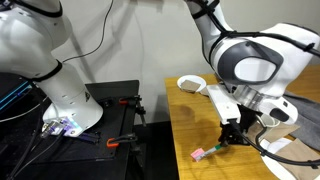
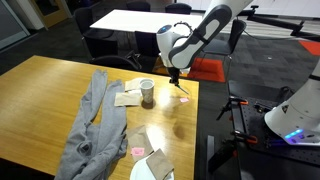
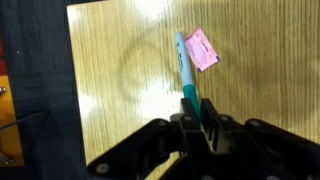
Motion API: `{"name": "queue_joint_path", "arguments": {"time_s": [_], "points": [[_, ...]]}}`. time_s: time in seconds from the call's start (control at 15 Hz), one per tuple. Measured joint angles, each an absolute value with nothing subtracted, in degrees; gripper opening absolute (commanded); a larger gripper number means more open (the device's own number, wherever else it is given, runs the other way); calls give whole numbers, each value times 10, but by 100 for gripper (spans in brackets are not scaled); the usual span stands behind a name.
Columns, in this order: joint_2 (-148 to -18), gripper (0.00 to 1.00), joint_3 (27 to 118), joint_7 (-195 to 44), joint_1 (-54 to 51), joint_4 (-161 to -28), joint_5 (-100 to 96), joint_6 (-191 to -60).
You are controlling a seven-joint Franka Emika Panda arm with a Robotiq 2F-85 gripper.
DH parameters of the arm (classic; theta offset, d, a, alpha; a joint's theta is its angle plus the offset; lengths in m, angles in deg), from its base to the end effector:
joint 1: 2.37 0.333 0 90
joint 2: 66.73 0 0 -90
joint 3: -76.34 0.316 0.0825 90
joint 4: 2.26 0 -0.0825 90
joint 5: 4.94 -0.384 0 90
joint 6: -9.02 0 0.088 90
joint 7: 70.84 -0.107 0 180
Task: Take the green marker out of the cup and set it on the table
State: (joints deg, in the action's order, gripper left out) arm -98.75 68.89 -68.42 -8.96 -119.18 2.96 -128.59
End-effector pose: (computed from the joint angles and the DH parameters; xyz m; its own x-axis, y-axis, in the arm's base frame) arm 0.5548 -0.1411 0.1513 0.9738 -0.0908 -0.2086 -0.0642 -0.9894 0.1306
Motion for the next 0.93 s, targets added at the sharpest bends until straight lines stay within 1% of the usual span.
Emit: {"name": "queue_joint_path", "arguments": {"time_s": [0.47, 0.93], "points": [[-1057, 4, 679, -725, -62, -1109, 42, -1215], [-1088, 4, 654, -735, -63, -1062, 57, -1185]]}}
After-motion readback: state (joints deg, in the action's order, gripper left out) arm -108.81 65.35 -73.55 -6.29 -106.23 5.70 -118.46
